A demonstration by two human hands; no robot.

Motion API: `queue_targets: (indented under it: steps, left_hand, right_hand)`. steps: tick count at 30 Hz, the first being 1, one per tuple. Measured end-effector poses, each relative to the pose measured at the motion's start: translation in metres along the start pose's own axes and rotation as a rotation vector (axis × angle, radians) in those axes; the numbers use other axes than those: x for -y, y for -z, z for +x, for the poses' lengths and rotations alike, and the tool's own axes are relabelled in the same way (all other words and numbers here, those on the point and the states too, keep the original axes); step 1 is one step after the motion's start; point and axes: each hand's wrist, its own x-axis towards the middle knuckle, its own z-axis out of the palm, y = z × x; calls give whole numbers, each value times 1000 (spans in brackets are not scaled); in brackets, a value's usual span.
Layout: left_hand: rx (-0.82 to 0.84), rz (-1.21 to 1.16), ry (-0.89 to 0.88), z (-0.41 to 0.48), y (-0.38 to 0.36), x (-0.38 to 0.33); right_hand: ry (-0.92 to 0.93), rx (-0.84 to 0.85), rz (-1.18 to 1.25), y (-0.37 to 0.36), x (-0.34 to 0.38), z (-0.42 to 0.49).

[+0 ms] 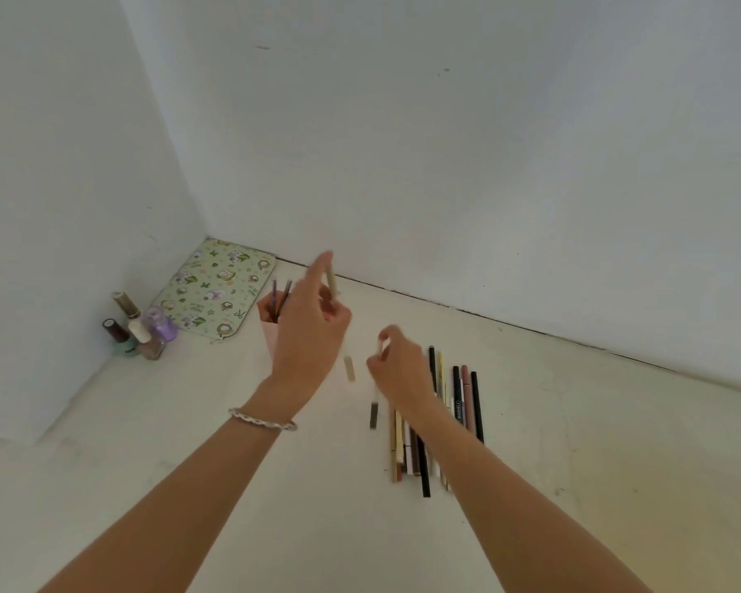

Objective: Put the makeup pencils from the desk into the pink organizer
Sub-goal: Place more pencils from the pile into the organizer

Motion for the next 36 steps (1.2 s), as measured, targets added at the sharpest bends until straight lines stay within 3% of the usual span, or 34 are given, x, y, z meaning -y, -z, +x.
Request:
queue_targets:
  steps: [5, 8, 15, 21, 27, 36]
  left_hand:
    - [-456, -93, -38, 36, 53, 8]
    - [-460, -59, -17, 37, 59, 34]
    - [-215, 252, -28, 21, 53, 76]
    - [-400, 124, 45, 18, 79, 67]
    - [-383, 57, 14, 16, 75, 47]
    - [-389, -82, 50, 17, 56, 35]
  right_hand:
    - [166, -442, 425, 52, 44, 20]
    - [296, -524, 492, 59, 67, 21]
    - [466, -475, 548, 40, 104, 18]
    - [467, -325, 508, 10, 125, 24]
    - [405, -168, 292, -25, 115, 31]
    - [633, -327, 162, -5, 117, 35]
